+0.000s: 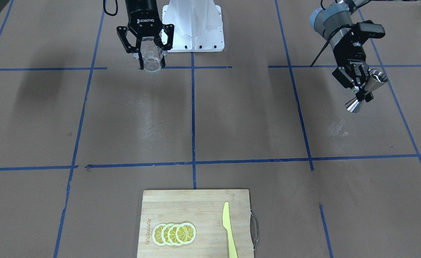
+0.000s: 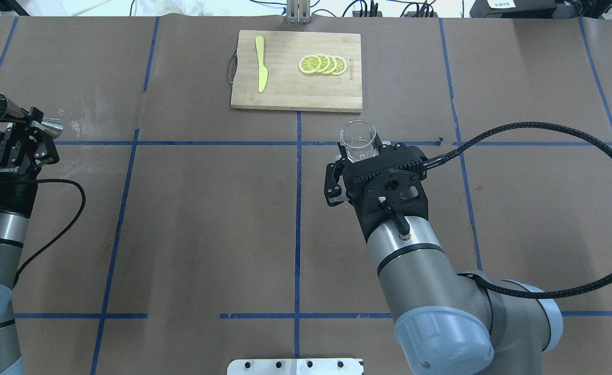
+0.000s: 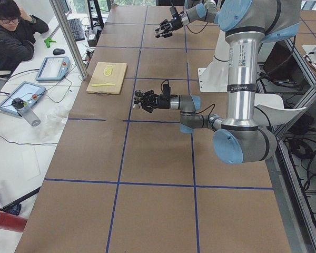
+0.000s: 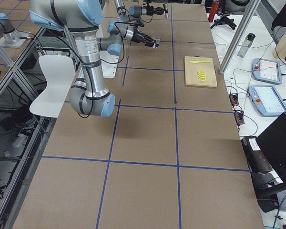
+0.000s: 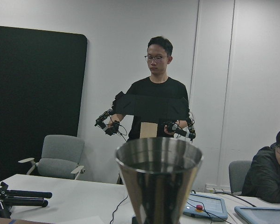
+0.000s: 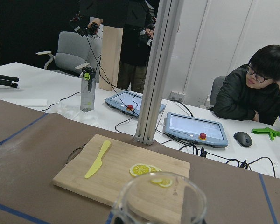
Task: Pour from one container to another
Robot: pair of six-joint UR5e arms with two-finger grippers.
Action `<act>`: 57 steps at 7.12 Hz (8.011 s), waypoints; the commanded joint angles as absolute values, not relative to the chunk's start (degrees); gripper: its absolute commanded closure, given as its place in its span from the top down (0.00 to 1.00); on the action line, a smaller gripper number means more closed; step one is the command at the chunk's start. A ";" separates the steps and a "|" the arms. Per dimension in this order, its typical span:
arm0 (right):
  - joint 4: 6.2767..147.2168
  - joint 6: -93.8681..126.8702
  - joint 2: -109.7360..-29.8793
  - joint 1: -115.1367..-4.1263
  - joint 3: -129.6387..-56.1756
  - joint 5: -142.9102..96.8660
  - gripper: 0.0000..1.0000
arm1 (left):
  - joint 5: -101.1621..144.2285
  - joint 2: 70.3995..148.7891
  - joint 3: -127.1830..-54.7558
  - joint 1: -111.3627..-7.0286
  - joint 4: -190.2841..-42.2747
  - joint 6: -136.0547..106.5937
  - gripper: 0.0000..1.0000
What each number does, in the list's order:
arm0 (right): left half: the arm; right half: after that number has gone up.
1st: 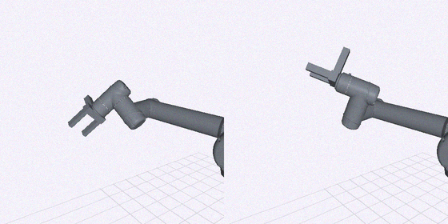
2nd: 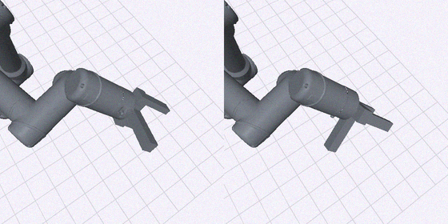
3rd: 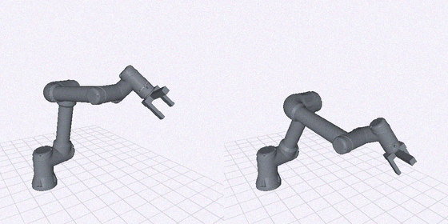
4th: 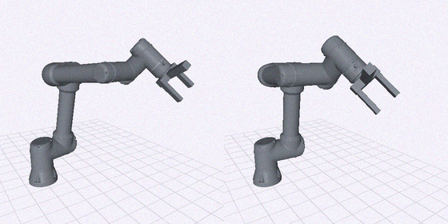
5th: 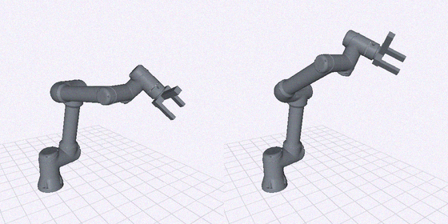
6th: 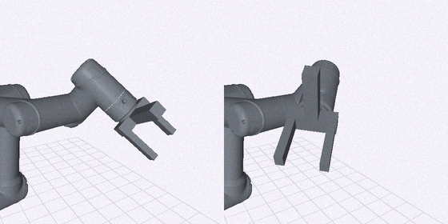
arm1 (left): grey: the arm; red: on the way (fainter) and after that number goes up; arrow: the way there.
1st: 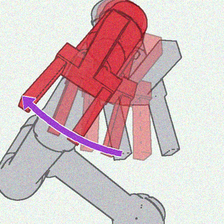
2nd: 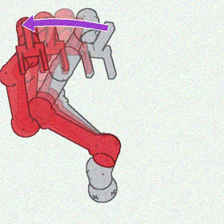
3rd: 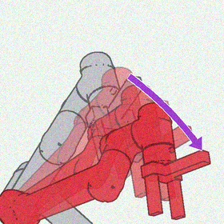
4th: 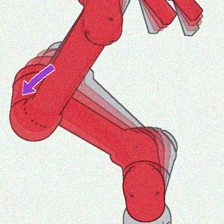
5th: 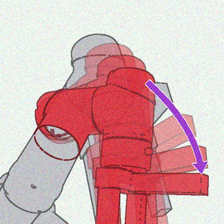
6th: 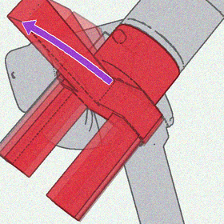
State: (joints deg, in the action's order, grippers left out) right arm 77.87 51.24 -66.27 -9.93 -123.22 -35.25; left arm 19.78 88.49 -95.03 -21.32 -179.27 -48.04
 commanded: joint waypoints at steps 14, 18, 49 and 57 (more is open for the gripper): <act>77.87 51.24 -66.45 -9.93 -123.22 -35.24 0.00 | 21.80 90.70 -86.15 -16.26 -178.59 -45.77 0.00; 77.87 51.24 -66.53 -10.02 -123.14 -35.24 0.00 | 20.83 91.67 -85.34 -16.00 -178.77 -45.97 0.00; 77.87 51.33 -66.62 -10.28 -123.13 -35.24 0.00 | 29.88 88.15 -82.27 -9.32 -180.35 -52.38 0.00; 77.87 51.24 -66.71 -10.28 -123.14 -35.24 0.00 | 28.65 88.16 -82.27 -9.05 -180.35 -52.38 0.00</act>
State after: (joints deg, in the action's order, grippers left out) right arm 77.91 51.26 -66.71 -10.28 -123.21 -35.25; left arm 28.99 88.19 -82.34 -9.05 -180.42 -52.38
